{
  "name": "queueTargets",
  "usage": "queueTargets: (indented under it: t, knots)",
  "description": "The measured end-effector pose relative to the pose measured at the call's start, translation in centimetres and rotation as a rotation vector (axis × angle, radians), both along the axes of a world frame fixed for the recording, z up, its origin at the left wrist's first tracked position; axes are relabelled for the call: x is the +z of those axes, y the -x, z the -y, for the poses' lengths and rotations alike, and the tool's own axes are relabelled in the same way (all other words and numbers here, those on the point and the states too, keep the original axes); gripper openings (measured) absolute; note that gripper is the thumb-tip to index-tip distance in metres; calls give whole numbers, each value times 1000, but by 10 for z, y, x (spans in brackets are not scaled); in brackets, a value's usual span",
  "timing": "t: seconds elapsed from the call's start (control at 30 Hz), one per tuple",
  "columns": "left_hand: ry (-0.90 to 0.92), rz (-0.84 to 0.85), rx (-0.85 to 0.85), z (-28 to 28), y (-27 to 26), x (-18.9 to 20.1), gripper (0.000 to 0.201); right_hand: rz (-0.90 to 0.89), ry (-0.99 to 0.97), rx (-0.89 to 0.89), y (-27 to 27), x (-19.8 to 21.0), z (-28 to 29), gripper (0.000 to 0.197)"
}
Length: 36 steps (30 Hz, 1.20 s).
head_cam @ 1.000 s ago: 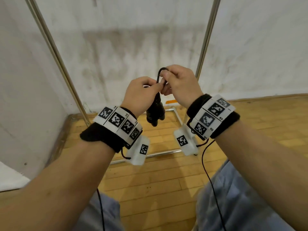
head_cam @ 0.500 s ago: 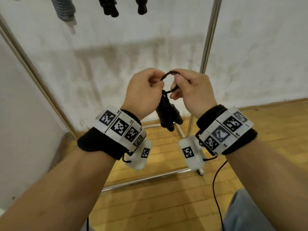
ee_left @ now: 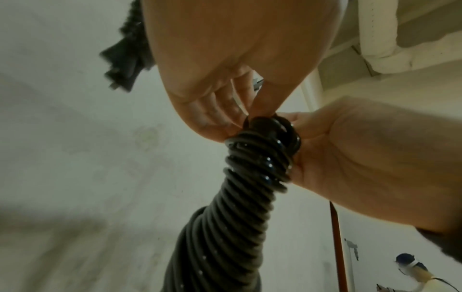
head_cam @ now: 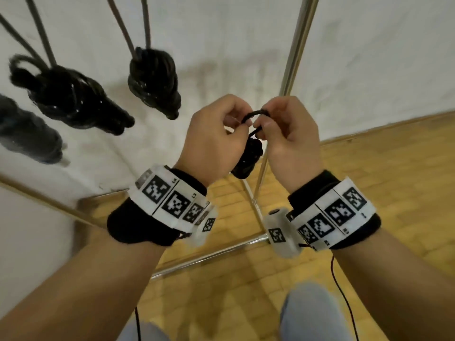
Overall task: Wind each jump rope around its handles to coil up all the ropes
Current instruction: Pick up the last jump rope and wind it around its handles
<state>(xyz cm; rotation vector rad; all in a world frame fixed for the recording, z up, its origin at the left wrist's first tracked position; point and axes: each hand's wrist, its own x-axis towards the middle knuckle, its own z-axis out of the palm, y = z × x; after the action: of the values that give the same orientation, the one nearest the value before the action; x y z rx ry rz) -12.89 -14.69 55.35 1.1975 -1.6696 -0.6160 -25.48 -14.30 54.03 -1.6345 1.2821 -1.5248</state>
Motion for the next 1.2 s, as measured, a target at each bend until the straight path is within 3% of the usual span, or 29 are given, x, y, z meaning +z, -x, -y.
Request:
queueTargets:
  t: [0.13, 0.33, 0.47, 0.8, 1.07, 1.2]
  knots:
    - [-49, 8, 111, -18, 0, 53, 29, -152, -3, 23, 6, 60, -4, 19]
    - [-21, -85, 238, -22, -5, 122, 12, -154, -1, 83, 1, 132, 0, 22]
    - [-85, -133, 320, -14, -7, 146, 15, -151, -75, 115, -7, 161, 14, 21]
    - [-243, 87, 480, 7, -9, 171, 14, -219, -221, 120, -16, 176, 42, 15]
    - [-389, 238, 444, 11, -11, 175, 15, -317, -364, 147, -16, 182, 44, 10]
    - [-459, 313, 407, 12, -10, 180, 19, -376, -393, 153, -16, 187, 41, 20]
